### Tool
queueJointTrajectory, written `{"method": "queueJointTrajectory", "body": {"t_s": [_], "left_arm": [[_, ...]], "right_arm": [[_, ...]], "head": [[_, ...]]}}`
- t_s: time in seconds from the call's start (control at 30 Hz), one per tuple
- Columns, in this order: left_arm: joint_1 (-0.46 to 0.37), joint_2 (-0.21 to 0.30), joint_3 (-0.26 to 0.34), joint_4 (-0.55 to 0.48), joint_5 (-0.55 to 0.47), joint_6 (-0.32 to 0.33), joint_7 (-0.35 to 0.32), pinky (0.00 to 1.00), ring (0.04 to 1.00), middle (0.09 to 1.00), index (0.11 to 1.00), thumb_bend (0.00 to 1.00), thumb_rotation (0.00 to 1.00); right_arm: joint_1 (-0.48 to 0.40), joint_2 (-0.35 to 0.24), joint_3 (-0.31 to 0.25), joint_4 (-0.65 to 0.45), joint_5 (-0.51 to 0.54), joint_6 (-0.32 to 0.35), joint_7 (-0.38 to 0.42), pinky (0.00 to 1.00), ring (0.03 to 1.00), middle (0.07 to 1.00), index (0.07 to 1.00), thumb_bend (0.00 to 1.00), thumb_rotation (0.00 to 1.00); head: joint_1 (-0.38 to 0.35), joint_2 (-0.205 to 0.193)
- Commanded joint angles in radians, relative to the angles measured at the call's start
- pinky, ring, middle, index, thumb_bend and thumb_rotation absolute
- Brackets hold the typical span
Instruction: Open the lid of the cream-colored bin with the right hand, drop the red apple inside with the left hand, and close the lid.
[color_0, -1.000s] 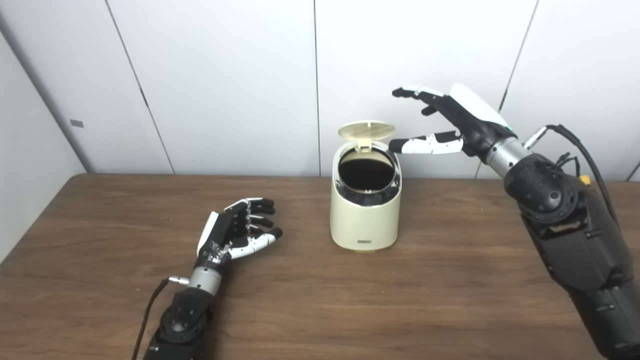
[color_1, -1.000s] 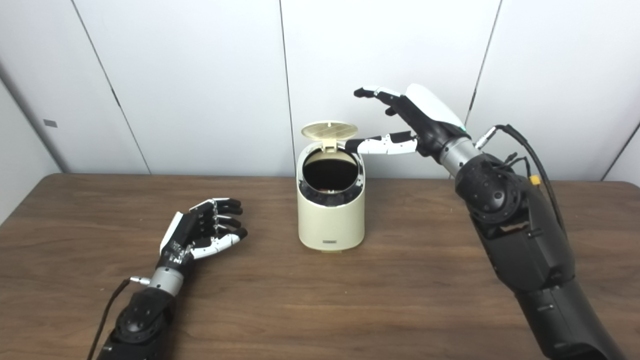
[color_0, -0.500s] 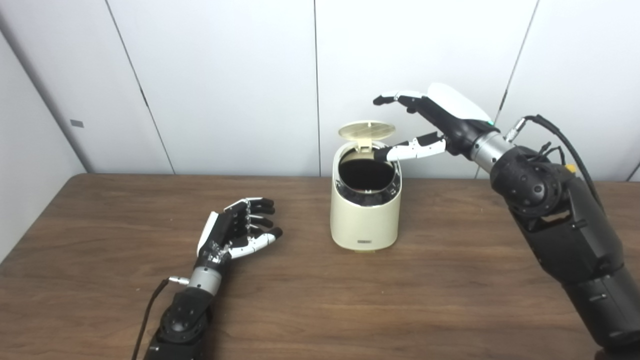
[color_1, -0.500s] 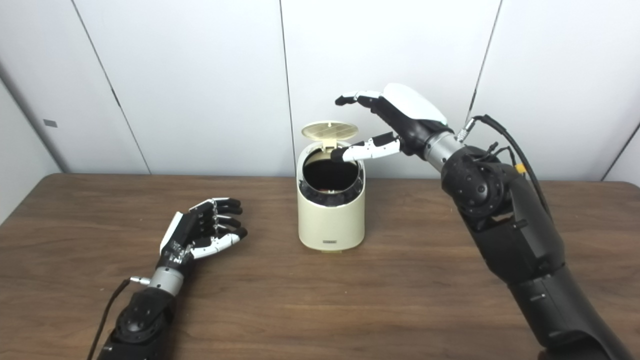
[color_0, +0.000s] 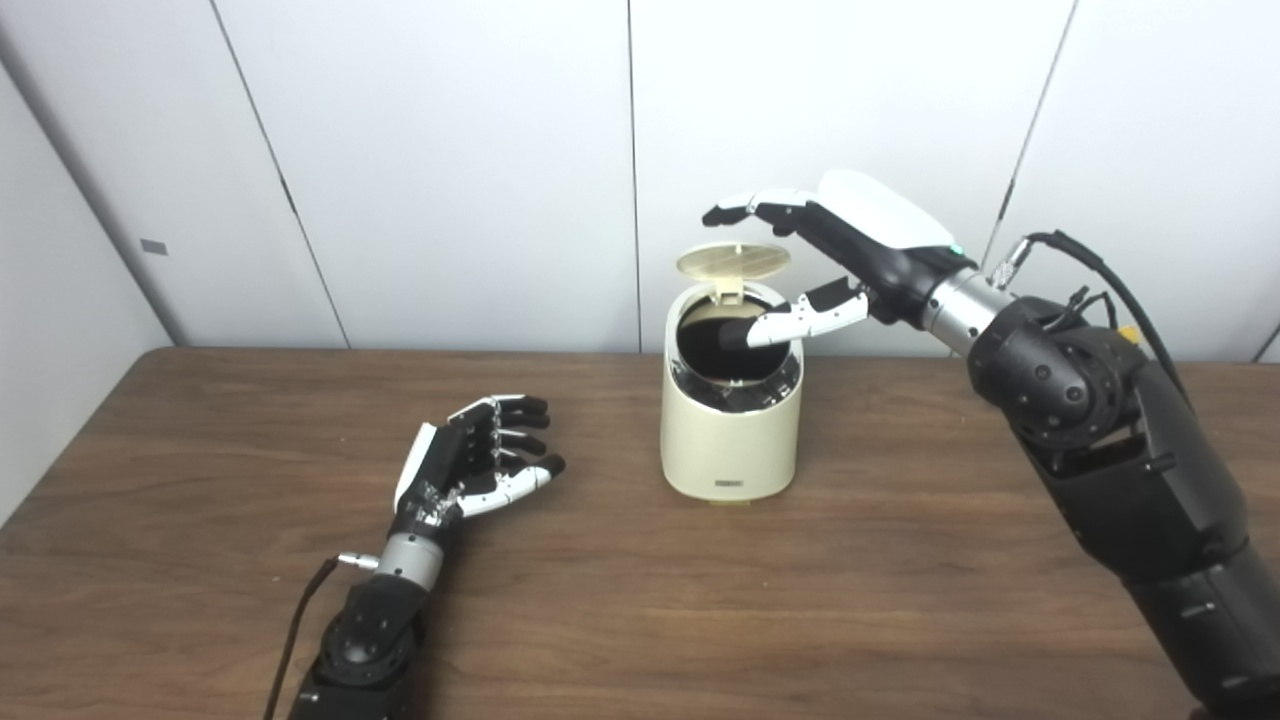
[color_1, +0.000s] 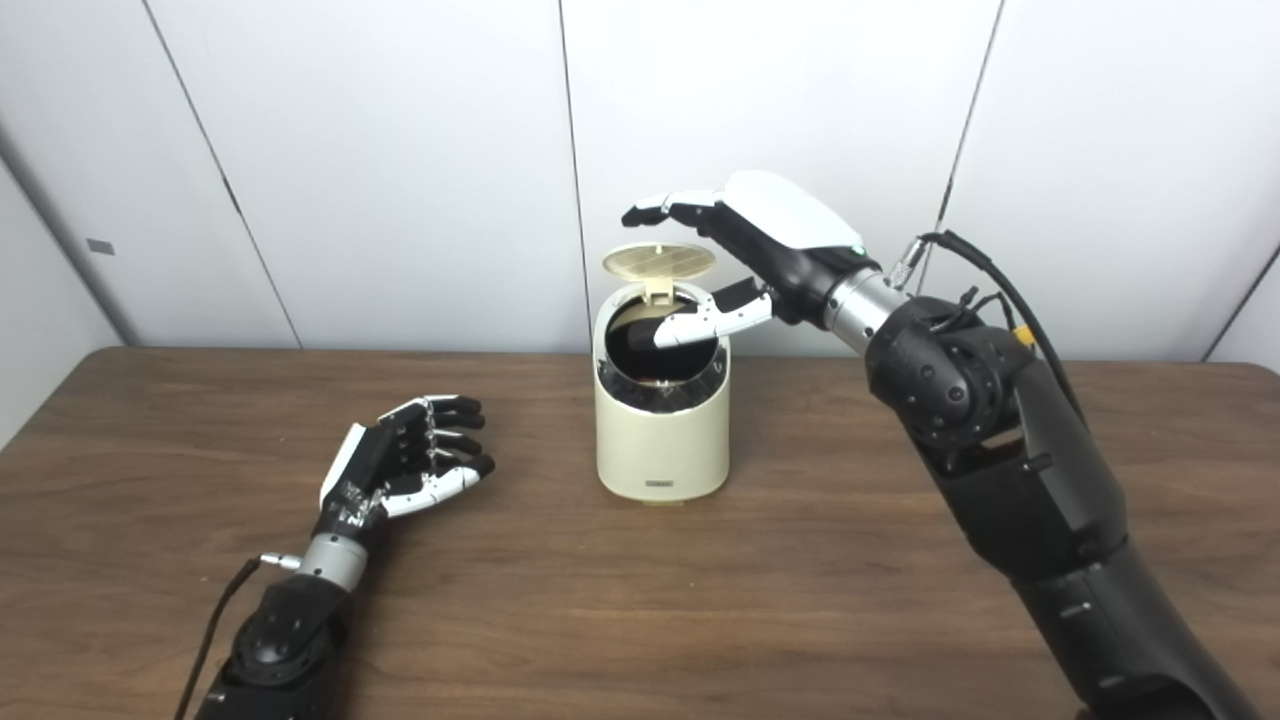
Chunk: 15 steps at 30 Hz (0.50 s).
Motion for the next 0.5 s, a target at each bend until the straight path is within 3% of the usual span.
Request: {"method": "queueJointTrajectory", "body": {"t_s": [0.0,0.47], "left_arm": [[-0.008,-0.007,-0.003,0.010,0.001,-0.031,0.011,0.47,0.587,0.675,0.679,0.61,0.00],[-0.003,-0.008,-0.003,-0.004,0.003,-0.023,0.011,0.48,0.591,0.675,0.677,0.61,0.00]], "right_arm": [[-0.030,-0.005,-0.013,-0.047,0.012,-0.030,-0.001,0.79,0.904,0.845,0.811,0.61,0.60],[0.008,-0.019,-0.016,-0.074,0.013,-0.047,0.023,0.81,0.911,0.808,0.794,0.64,0.59]], "head": [[0.000,0.001],[0.001,0.011]]}}
